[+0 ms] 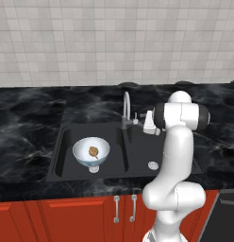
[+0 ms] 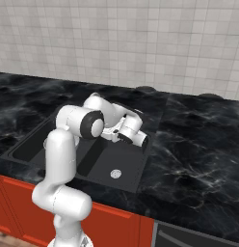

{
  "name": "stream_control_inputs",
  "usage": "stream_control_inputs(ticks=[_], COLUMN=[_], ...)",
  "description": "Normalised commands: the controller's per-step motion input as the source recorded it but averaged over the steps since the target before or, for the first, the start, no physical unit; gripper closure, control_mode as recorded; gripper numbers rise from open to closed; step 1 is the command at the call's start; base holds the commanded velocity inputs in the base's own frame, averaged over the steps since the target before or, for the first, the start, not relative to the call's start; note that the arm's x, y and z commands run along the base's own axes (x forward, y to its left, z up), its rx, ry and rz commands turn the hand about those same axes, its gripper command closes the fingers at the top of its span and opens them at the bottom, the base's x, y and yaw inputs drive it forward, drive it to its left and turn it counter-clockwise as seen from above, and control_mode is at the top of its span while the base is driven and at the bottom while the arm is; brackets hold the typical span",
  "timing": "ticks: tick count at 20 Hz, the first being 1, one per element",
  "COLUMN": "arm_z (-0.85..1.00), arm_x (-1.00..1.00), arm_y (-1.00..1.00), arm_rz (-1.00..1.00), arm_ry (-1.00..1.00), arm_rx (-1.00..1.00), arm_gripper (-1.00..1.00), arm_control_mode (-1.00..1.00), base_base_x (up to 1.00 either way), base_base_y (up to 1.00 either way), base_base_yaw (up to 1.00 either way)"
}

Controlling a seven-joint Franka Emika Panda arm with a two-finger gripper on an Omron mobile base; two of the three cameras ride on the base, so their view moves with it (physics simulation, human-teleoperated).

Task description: Pick the onion from the cabinet and place it in the bowl. Then pick the bowl and place it in the sink. Then turn on the sink facuet.

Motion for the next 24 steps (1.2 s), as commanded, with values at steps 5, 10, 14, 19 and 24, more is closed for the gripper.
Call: stream_control_inputs(ticks=[5,10,14,19,24], arm_z=[0.00,-0.01,-0.19,-0.42,-0.23], arm_x=[0.38,0.39,0.37,0.46,0.46], arm_y=[0.01,-0.08,-0.15,-0.10,-0.05], arm_rz=[-0.05,-0.04,-0.03,-0.01,-0.01], arm_ry=[0.04,0.00,0.00,0.02,0.01], arm_rx=[0.00,0.01,0.01,0.00,0.00], arm_gripper=[-1.00,-1.00,-1.00,-1.00,-1.00], arm_control_mode=[-1.00,-1.00,-1.00,-1.00,-1.00], base_base_x=[0.00,0.00,0.00,0.00,0.00], base_base_y=[0.00,0.00,0.00,0.00,0.00], base_base_yaw=[0.00,0.00,0.00,0.00,0.00])
